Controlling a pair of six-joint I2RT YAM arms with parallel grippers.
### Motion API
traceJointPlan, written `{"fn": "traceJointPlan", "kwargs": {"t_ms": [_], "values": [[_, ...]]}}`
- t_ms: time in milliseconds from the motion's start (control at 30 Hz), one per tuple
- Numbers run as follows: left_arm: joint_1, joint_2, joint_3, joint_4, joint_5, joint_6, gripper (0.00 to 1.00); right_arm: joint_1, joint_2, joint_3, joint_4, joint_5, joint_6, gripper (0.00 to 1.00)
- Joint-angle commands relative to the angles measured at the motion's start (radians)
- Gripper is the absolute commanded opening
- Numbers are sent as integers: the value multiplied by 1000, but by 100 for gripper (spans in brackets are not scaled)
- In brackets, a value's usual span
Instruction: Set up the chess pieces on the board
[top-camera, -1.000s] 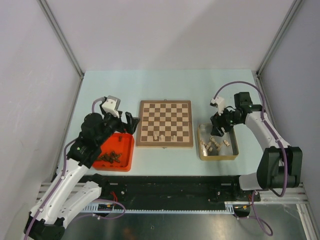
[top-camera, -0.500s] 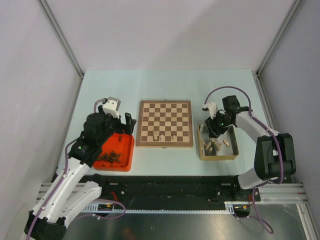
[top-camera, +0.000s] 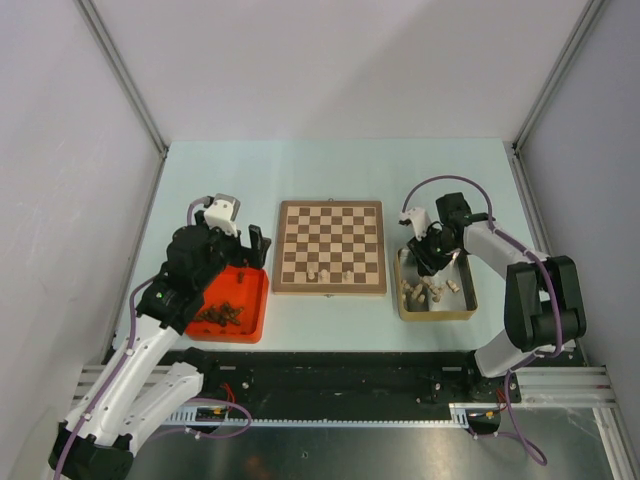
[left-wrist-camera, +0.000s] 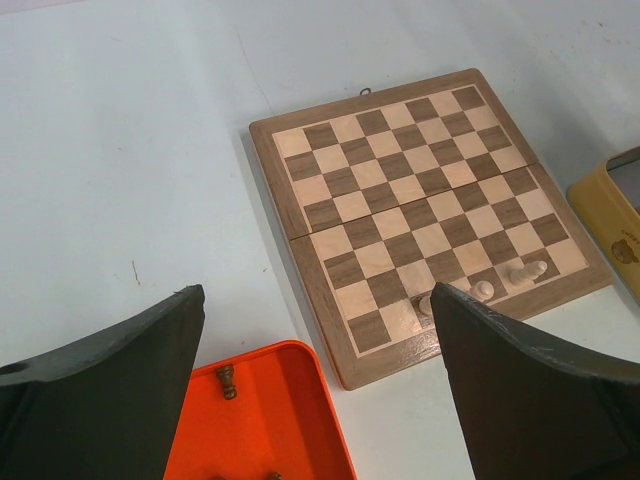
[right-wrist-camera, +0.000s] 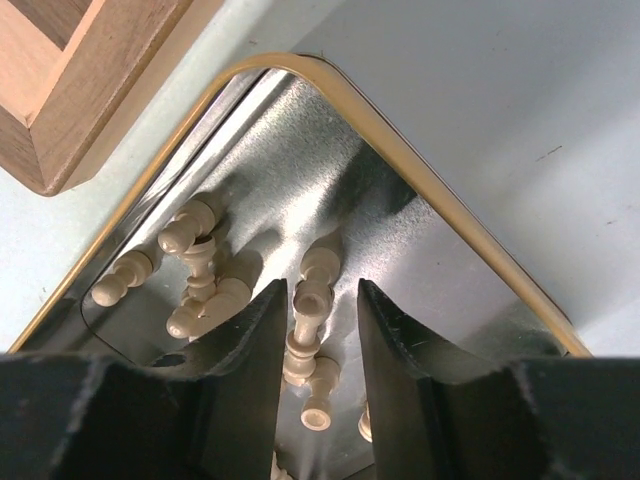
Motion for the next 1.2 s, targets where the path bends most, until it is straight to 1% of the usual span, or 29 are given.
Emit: {"fn": "traceJointPlan", "kwargs": {"t_ms": [0,200,300,333,433,533,733,933,1033,1167], "values": [[9,-5,-4,10,13,28,100,8,13,4,12,4,7,38],[9,-9,-4,9,16,29,100,12,20,4,6,-13,3,31],[9,-11,-6,9,13,28,100,16,20,7,0,-14,0,23],[9,-9,-4,9,11,28,100,18,18,8,-6,-14,-3,17],[9,-11,-6,9,14,28,100,16,-2,16,-29,-14,-17,11],[9,-12,-4,9,14,26,100,-4,-40,24,-61,-13,-39,8],[9,-14,-6,8,16,26,100,-73,-140,47,-129,-62,-74,7],[9,-12,-4,7,19,26,100,-76,-210,90,-213,-48,-123,6],[9,-17,-4,8,14,26,100,-56,-229,122,-238,-72,-135,7],[9,-16,-6,7,8,25,100,42,-232,157,-247,-83,-134,7]]}}
